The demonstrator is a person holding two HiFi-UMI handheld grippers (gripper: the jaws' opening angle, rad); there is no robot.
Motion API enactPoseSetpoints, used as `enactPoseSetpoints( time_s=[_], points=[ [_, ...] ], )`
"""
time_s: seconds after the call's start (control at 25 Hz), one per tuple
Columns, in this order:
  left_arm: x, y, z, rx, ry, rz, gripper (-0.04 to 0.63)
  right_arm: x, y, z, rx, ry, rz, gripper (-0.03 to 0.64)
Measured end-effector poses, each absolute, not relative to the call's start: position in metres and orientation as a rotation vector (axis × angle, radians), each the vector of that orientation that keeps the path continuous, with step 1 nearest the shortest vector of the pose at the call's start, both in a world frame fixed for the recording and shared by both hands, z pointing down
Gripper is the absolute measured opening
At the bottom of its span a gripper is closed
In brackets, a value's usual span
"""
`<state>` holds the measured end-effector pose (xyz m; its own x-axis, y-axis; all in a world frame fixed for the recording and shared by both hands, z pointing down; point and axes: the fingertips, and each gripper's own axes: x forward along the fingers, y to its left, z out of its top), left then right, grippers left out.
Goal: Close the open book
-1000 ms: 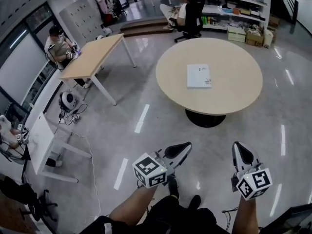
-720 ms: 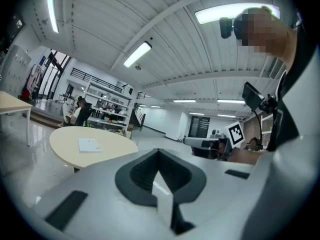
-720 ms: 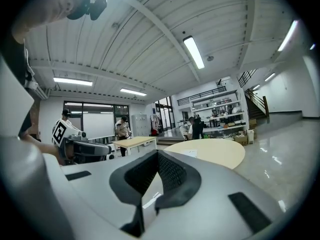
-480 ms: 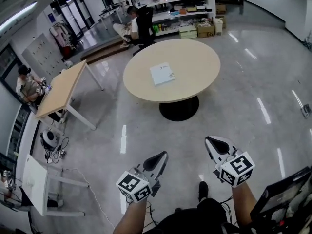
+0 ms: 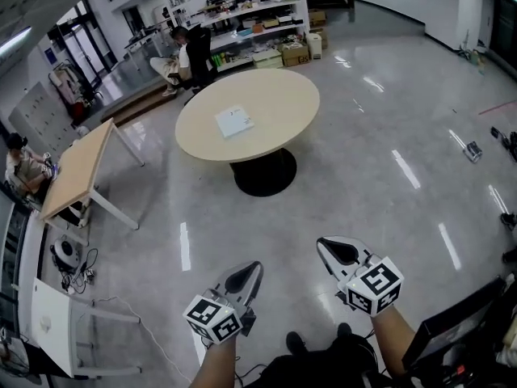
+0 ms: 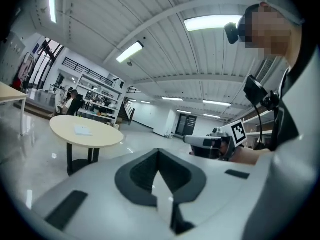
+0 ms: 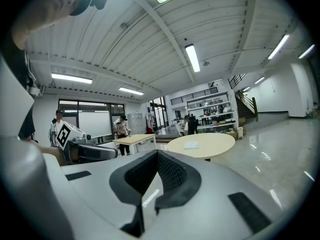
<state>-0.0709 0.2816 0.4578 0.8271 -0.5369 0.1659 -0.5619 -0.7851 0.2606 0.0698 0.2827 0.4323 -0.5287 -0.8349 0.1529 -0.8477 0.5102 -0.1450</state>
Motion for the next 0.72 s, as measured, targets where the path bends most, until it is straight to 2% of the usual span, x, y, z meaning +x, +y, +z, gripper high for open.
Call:
enactPoseSetpoints(
  time_s=[0.52, 0.72],
  points=[
    [0.023, 0.381, 0.419, 2.715, -0.940, 0.050, -0.008, 0.166, 0.393, 0.409, 1.436, -2.727, 0.241, -0.002],
    [0.027, 0.419, 0.414, 2.737, -0.912, 0.064, -0.008, 0.171, 0.425, 0.402, 1.458, -2.724, 0.227, -0.002]
  ],
)
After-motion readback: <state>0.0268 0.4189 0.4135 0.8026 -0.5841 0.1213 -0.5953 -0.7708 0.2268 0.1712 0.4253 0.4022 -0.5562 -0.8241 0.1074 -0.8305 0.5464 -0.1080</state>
